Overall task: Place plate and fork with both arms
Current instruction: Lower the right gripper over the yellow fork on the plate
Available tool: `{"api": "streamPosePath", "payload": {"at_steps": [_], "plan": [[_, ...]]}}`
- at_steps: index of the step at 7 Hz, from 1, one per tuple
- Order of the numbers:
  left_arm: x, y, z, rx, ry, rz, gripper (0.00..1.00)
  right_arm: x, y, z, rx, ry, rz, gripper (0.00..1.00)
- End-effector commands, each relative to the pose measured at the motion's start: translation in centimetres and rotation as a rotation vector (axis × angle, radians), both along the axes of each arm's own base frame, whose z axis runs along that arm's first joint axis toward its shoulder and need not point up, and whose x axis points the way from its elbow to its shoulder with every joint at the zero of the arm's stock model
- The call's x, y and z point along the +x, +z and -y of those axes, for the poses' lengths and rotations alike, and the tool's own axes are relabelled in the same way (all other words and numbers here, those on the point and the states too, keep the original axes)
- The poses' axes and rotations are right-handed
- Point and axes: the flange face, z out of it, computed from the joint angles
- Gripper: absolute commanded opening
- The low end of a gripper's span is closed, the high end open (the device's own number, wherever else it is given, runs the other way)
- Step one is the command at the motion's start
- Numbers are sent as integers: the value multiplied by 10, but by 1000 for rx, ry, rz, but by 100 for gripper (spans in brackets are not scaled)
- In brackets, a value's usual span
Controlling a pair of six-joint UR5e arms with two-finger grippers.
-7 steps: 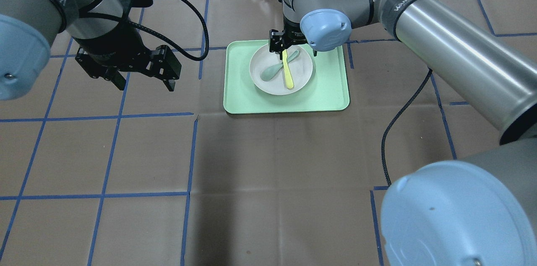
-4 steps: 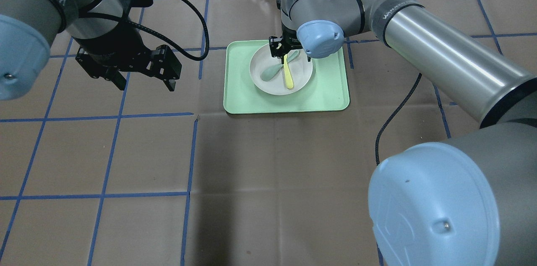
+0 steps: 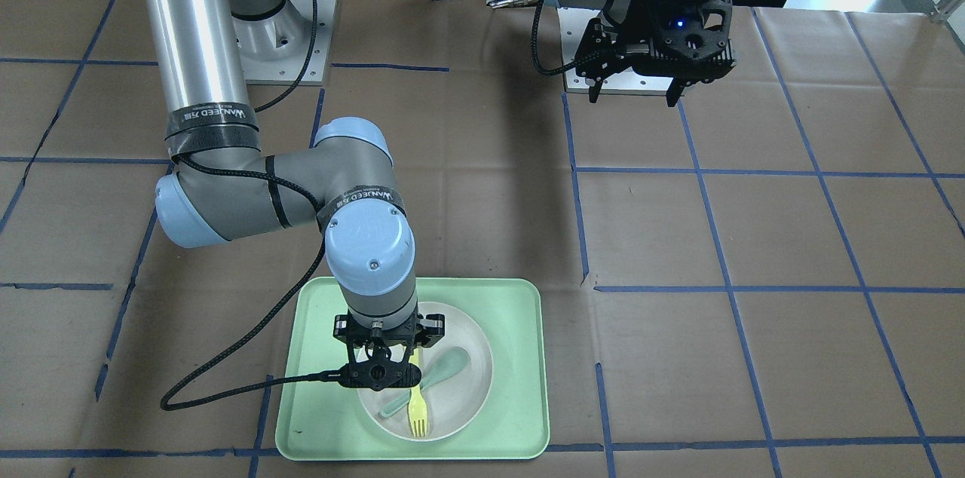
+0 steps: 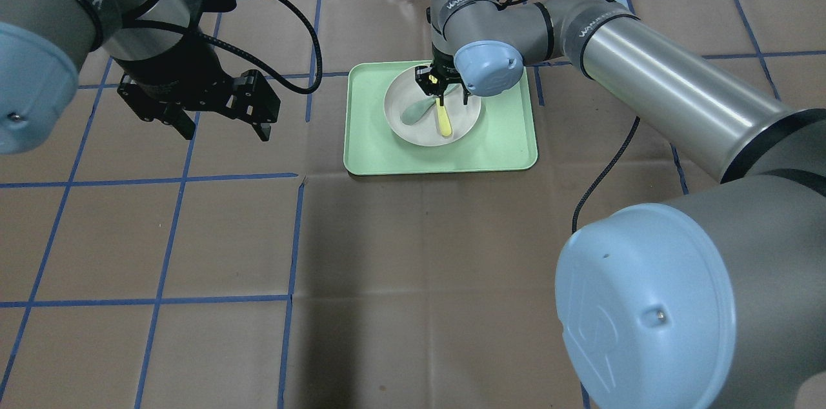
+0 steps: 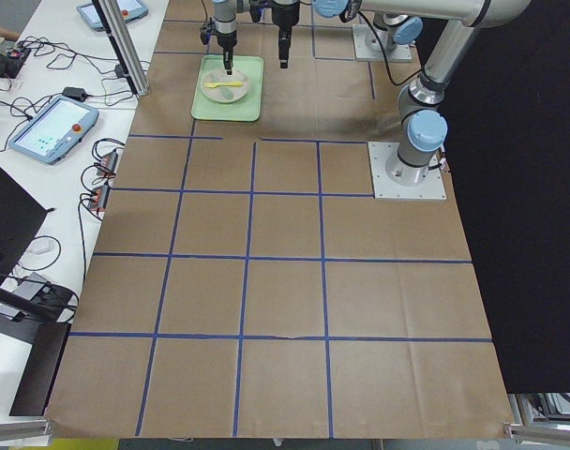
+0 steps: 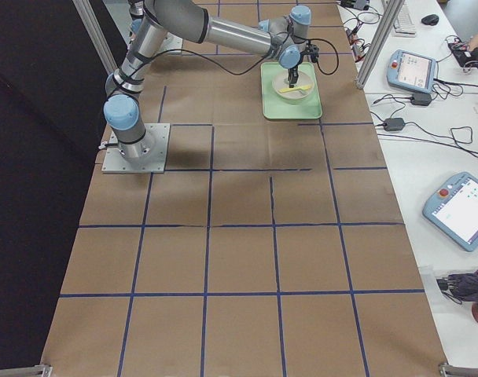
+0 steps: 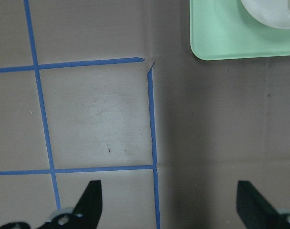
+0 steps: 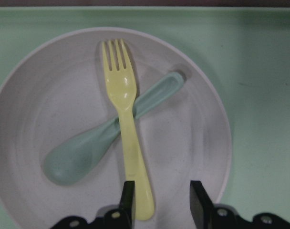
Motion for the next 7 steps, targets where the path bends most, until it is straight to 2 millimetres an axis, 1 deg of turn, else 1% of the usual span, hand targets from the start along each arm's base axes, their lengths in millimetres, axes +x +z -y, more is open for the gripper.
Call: {"api": "streamPosePath", "payload": {"at_steps": [1,2,3,4,7], "plan": [[0,1,-1,-2,0,1,100,2,-15,4,1,-11,2,48],[0,-1,0,3,0,1,100,13,-20,1,-15,6,2,48],[0,0,0,1,0,1,100,20,-29,1,-23,13,-1,48],[0,-1,-1,4,0,3,100,19,-34,2,-16,13,-1,48],[1,1,-2,4,-2,6,100,17,-36,3,-13,12,-2,48]]}}
